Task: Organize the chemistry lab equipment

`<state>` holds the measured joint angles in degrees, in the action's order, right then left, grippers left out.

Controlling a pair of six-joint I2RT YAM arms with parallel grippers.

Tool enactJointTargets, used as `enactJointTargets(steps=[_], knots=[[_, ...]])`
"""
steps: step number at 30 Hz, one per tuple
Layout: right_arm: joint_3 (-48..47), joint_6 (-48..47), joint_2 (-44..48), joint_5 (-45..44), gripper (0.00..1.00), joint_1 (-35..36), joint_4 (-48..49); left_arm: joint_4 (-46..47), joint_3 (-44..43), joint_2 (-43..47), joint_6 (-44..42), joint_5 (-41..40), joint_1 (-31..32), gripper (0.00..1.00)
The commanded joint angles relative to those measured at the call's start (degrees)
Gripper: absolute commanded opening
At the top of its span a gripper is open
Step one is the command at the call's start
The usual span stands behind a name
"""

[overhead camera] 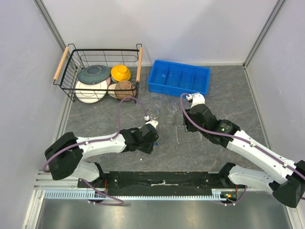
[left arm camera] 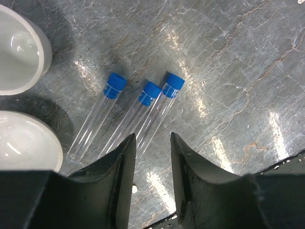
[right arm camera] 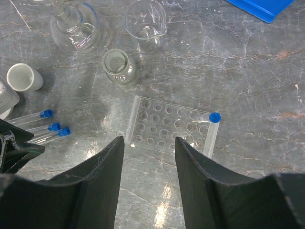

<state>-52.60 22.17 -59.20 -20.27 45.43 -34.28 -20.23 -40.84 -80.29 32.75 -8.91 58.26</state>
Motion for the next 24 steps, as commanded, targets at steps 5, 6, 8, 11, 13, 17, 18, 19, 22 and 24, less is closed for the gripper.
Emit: enactJointTargets(steps=[5, 6, 8, 11, 13, 17, 18, 19, 22, 24], knots=[[1.4, -0.8, 0.5, 0.2, 0.54, 0.2, 1.5, 4.6, 1.6, -2.8, 0.9, -1.1, 0.2, 0.41], [1.5, -0.8, 0.6, 0.2, 0.54, 0.2, 1.5, 5.0, 2.0, -3.1, 1.2, -1.0, 0.1, 0.41], [1.7, -0.8, 0.8, 0.2, 0.54, 0.2, 1.5, 5.4, 2.4, -3.8, 1.3, -1.0, 0.1, 0.40], [2.0, -0.8, 1.1, 0.4, 0.54, 0.3, 1.3, 6.0, 2.9, -5.0, 1.8, -0.8, 0.1, 0.37], [2.1, -0.7, 1.2, 0.5, 0.54, 0.3, 1.2, 6.1, 3.0, -5.6, 2.1, -0.8, 0.1, 0.29], [2.1, -0.7, 1.7, 0.5, 0.54, 0.2, 1.0, 6.2, 2.9, -6.5, 2.6, -0.1, 0.4, 0.08], [2.0, -0.7, 1.6, 0.5, 0.54, 0.3, 0.8, 6.1, 2.9, -6.5, 2.8, -0.1, 0.5, 0.02], [1.9, -0.6, 1.8, 0.5, 0.53, 0.3, 0.6, 6.1, 2.9, -6.5, 2.8, 0.0, 0.7, 0.02], [1.4, -0.7, 1.9, 0.7, 0.54, 0.2, -0.1, 5.3, 2.2, -6.4, 3.0, -0.2, 2.3, 0.02], [0.7, -0.7, 2.1, 0.9, 0.53, 0.3, -1.0, 3.1, 0.7, -5.8, 2.9, -0.4, 4.1, 0.02]])
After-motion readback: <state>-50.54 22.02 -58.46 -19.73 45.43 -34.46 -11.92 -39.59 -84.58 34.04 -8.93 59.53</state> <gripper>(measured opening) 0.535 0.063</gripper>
